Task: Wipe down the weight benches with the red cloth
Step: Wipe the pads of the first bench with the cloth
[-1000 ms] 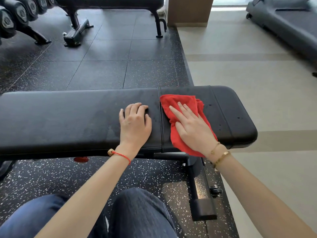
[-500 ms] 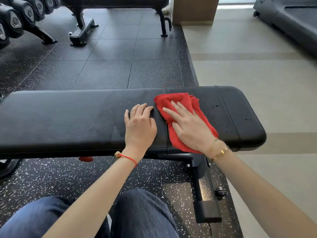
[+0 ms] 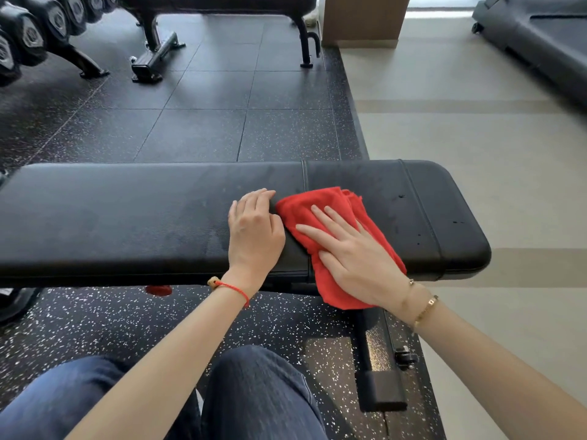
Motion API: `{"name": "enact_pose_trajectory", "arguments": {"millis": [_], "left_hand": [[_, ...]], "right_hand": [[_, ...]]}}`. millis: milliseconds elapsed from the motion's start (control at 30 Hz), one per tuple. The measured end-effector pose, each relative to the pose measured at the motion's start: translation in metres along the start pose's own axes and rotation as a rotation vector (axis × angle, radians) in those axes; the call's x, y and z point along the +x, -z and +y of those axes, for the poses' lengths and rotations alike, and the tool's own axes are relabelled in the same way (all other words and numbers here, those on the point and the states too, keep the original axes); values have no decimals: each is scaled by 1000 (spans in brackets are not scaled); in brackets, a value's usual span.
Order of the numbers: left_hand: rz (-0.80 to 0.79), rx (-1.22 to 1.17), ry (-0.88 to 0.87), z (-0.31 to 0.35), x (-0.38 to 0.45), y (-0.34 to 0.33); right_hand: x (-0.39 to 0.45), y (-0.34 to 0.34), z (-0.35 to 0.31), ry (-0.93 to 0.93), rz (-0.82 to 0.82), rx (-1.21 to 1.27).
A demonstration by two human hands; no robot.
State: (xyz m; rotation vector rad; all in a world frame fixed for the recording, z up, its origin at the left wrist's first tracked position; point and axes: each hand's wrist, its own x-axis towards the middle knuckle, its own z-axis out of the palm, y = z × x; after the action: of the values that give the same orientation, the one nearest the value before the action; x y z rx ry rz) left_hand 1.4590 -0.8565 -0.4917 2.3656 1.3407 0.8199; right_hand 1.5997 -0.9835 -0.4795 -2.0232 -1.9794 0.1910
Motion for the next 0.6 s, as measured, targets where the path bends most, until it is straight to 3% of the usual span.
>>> {"name": "enact_pose_trajectory", "arguments": {"millis": [333, 600], "left_hand": [[-2, 205, -6, -30, 8, 23], [-1, 217, 46, -39, 8, 18]], "right_hand": [[127, 4, 21, -268, -72, 9], [30, -9, -12, 65, -13, -10]]}}
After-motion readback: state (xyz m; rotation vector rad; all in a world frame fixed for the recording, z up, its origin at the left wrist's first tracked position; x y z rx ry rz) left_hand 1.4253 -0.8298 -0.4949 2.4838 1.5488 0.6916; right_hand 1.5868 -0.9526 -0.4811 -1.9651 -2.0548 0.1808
